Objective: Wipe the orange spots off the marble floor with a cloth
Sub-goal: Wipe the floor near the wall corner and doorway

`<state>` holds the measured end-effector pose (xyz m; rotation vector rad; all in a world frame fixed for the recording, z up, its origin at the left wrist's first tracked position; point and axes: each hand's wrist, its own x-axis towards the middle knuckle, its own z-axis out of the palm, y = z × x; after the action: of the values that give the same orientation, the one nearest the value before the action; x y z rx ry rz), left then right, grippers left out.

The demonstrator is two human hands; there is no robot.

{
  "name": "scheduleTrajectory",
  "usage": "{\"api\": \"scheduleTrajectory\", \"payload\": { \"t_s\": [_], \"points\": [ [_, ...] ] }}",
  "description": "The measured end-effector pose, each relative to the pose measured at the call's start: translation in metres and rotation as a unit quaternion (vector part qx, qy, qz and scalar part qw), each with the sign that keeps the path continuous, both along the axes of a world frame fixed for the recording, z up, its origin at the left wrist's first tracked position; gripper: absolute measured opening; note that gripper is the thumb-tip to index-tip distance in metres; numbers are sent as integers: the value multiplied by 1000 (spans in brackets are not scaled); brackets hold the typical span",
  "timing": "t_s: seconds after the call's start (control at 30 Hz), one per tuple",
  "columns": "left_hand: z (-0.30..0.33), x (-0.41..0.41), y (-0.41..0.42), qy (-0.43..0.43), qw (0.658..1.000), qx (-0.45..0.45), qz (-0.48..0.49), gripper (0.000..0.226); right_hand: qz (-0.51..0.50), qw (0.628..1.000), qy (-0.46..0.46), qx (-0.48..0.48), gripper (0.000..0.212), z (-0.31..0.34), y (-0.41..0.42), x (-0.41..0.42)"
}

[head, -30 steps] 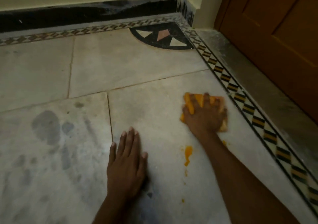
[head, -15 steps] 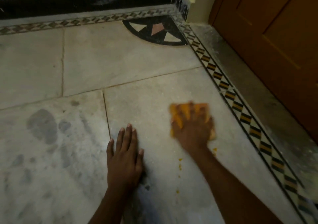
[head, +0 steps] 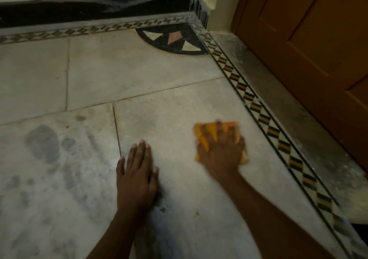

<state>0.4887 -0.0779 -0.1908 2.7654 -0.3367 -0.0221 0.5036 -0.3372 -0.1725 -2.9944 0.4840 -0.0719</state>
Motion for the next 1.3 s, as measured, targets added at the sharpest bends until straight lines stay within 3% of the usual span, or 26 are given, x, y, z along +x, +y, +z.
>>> {"api": "scheduleTrajectory", "payload": {
  "t_s": [0.1,0.17,0.23,0.3,0.4,0.47,0.6,0.67,0.77,0.87,0.9,0.97,1.1,1.17,1.3],
  "points": [
    [1,-1,0,-6,1000,0,1,69,157,987,-37,2,61,-5,42,-70],
    [3,-1,0,-10,1000,-6,3,68,233,972,-37,6,60,-6,27,-99],
    [4,-1,0,-20,1000,-6,4,68,192,981,-29,-6,60,-8,-8,-107],
    [2,2,1,-32,999,2,8,68,34,999,-15,-16,64,-8,-39,-91],
    [-1,-2,1,-30,999,18,8,68,-180,982,29,46,64,-2,-43,-56],
    [0,-2,0,-28,999,19,-3,68,-159,985,16,56,64,-2,-16,-49],
    [5,-1,-4,-21,999,33,5,69,114,993,-9,29,62,-5,35,-121],
    [6,-2,-4,-17,999,29,5,69,169,985,9,26,66,-1,19,-159],
    [4,-1,-2,-19,1000,22,-2,68,11,1000,6,-3,66,-2,-19,-153],
    [1,0,-2,-29,999,13,-3,68,-194,978,37,72,63,0,-5,-79],
    [0,-1,-3,-31,1000,6,0,68,-197,974,38,106,63,-1,11,-62],
    [-1,-2,-5,-41,999,-4,9,69,-101,990,-21,93,62,-9,47,-56],
    [2,-8,-2,-48,999,-1,13,66,80,994,-70,24,59,-14,75,-140],
    [3,-19,-1,-50,999,6,7,66,82,995,-55,6,60,-14,54,-178],
    [0,-49,-2,-28,999,17,8,72,-47,999,-17,12,66,-11,26,-157]
  ]
}}
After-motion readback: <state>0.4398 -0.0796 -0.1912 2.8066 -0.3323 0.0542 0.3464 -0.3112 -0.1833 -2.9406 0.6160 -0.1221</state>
